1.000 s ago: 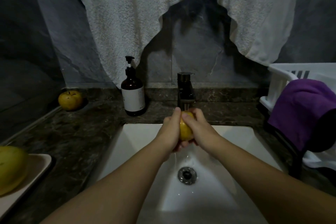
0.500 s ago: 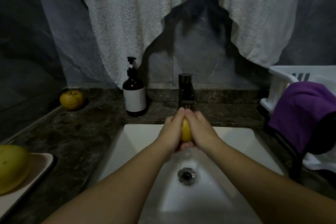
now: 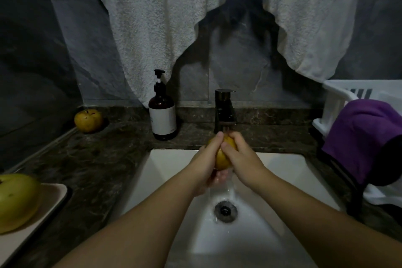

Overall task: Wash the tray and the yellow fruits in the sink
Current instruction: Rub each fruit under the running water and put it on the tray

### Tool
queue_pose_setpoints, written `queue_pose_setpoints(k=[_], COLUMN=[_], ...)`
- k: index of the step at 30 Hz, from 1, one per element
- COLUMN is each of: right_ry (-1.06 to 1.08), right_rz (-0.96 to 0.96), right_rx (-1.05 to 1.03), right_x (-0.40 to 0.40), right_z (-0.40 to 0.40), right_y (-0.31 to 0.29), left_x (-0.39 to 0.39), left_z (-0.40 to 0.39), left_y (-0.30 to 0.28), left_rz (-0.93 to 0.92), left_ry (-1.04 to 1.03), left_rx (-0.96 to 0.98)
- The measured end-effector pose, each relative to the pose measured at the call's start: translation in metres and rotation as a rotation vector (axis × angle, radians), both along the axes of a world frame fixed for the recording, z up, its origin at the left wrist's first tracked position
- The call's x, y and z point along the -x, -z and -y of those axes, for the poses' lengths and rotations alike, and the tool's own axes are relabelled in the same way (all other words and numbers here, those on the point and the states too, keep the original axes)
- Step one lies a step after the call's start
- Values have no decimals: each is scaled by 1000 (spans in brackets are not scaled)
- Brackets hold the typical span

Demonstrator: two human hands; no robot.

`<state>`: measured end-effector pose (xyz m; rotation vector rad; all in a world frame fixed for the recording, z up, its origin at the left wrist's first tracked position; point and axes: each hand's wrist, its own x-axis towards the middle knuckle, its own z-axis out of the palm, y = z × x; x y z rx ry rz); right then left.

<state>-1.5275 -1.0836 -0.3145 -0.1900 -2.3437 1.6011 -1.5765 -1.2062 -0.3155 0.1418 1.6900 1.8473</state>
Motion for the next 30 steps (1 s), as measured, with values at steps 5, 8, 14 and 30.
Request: queue_pose_setpoints(k=[5,8,14,30], right_ry=[1,127,110,237], right_rz=[40,-2,164,180], right_rx=[142,125,244,192], right_x=[1,9,31,49], right_z=[6,13,26,30], right_y=[-7,-11,-23,-18], left_x=[5,10,20,27], left_z=[8,16,29,29], left_y=[-5,-7,-3,5], left_rz=[-144,-230,-264,-256], left_ry=[-189,-316,-406,-468], left_rx=[45,47,42,-47])
